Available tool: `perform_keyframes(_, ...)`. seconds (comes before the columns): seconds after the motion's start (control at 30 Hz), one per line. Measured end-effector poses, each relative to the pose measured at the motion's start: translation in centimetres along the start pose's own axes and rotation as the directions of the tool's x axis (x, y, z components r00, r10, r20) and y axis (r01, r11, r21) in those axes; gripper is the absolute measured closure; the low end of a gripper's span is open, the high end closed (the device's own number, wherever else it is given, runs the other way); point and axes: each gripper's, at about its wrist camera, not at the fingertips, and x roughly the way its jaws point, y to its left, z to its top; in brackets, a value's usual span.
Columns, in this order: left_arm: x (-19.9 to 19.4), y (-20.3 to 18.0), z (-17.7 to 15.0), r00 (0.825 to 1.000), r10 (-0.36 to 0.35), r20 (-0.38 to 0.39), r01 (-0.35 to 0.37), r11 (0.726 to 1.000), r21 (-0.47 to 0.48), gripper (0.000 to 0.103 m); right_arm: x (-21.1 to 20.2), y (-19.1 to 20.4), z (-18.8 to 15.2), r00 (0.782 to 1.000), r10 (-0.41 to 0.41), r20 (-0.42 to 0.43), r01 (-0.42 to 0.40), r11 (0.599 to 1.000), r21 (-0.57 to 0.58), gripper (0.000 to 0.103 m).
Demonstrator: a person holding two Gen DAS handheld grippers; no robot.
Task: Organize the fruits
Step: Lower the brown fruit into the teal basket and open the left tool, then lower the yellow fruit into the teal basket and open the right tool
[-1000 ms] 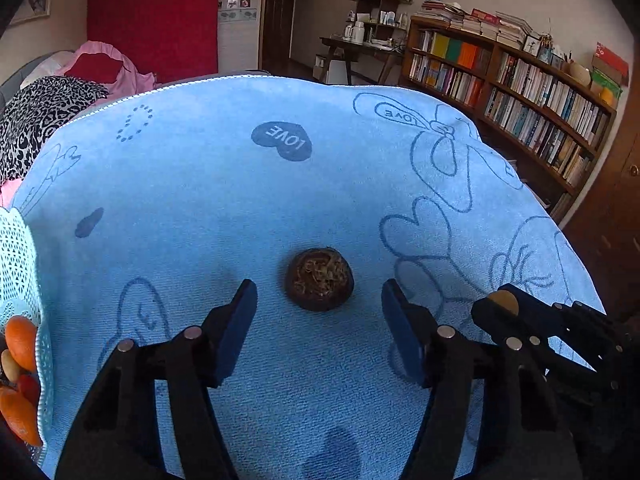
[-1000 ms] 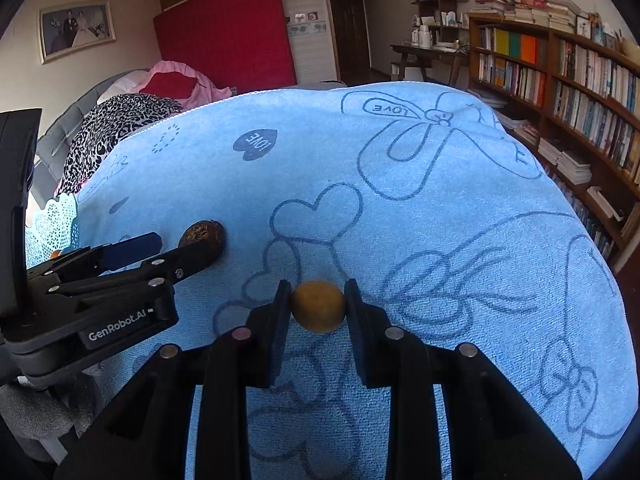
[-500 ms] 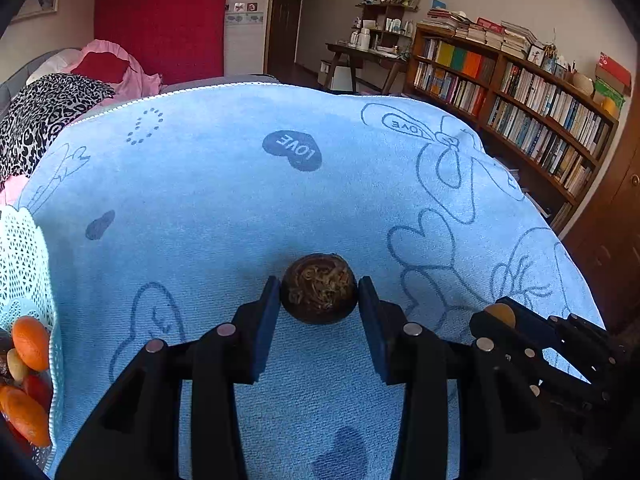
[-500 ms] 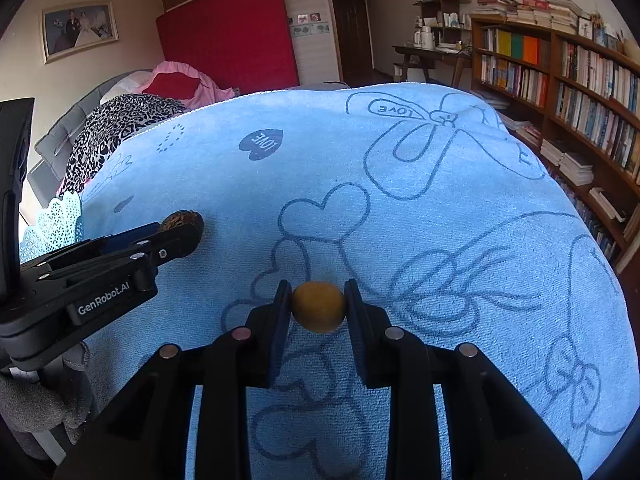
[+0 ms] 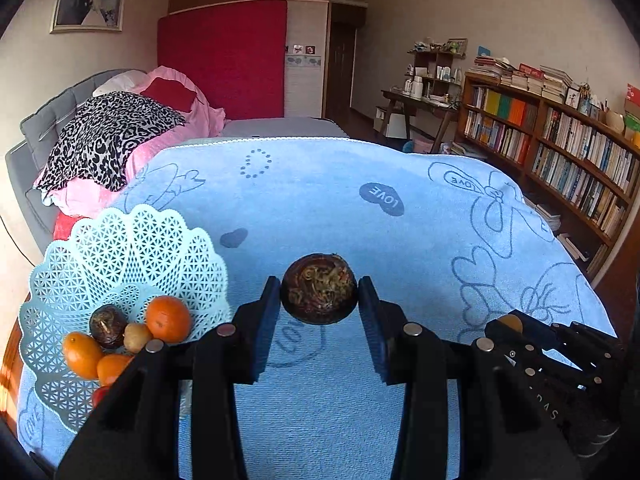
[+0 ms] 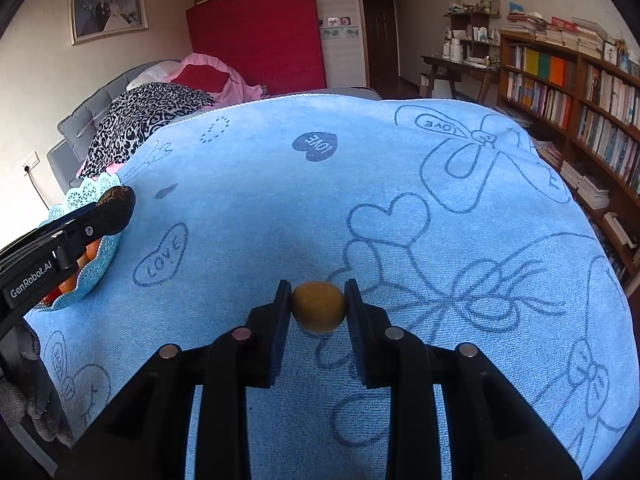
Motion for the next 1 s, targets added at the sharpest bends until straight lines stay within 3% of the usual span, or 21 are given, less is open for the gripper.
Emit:
perform_keyframes(0.3, -2.5, 5.8, -0.3, 0.991, 0.128, 0.043, -0.123, 0.988, -0.094, 0.062, -0.2, 3.5, 0.2, 0.999, 0.042, -0.005, -0.042, 0.998, -0.040, 0.075)
perform_keyframes(0.57, -3.7, 9.3, -1.1, 0.970, 0.235, 0.064, -0.221, 0.959, -0.177, 0.060, -0.4, 7.0, 1.0, 0.995, 0.102, -0.008, -0.103, 0.992, -0.078, 0.075)
perform_keyframes(0.6, -4.0, 9.6, -1.2, 0.966, 0.247, 0.071, -0.231, 0.955, -0.183, 0.054, -0.3, 7.4, 1.2, 0.994, 0.111, -0.006, -0.111, 0.990, -0.084, 0.075)
perform_keyframes(0.63, -4.3, 10.0, -1.2, 0.963, 0.256, 0.077, -0.238, 0.953, -0.190, 0.041, -0.4, 7.9, 1.4, 0.993, 0.121, -0.006, -0.121, 0.989, -0.089, 0.075)
perform_keyframes(0.73, -5.8, 10.9, -1.7, 0.948, 0.300, 0.106, -0.271, 0.936, -0.224, 0.022, -0.5, 9.4, 2.0, 0.987, 0.162, -0.005, -0.162, 0.982, -0.103, 0.075)
perform_keyframes(1.0, -8.9, 13.4, -3.6, 0.923, 0.372, 0.098, -0.329, 0.896, -0.298, 0.016, -0.2, 14.7, 3.2, 0.964, 0.266, -0.016, -0.265, 0.952, -0.152, 0.075)
